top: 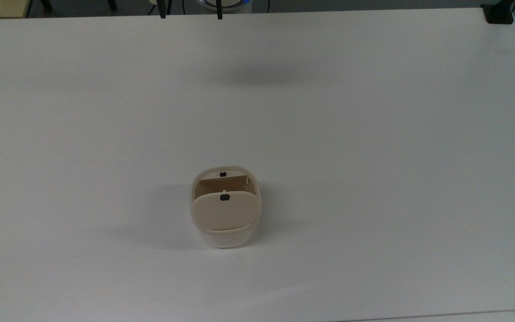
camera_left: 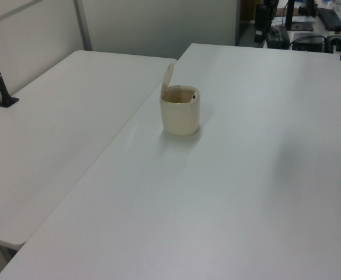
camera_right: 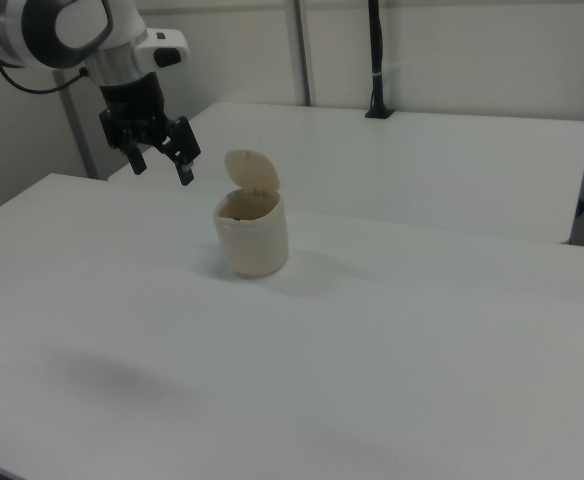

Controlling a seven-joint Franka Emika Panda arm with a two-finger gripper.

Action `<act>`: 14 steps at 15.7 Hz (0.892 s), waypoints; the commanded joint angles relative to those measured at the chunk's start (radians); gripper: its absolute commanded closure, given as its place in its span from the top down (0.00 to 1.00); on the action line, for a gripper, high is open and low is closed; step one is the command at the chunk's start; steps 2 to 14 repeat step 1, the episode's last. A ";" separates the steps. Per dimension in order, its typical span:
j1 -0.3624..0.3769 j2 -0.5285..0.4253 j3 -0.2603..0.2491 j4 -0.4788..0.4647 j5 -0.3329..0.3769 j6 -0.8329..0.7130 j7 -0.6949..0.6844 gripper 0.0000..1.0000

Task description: Open the trash bin

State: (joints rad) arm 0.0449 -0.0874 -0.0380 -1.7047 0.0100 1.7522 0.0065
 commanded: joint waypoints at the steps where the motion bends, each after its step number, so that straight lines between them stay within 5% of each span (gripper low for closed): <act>1: 0.007 -0.014 -0.003 -0.010 0.016 -0.010 0.020 1.00; 14: 0.007 -0.014 -0.003 -0.010 0.016 -0.010 0.020 1.00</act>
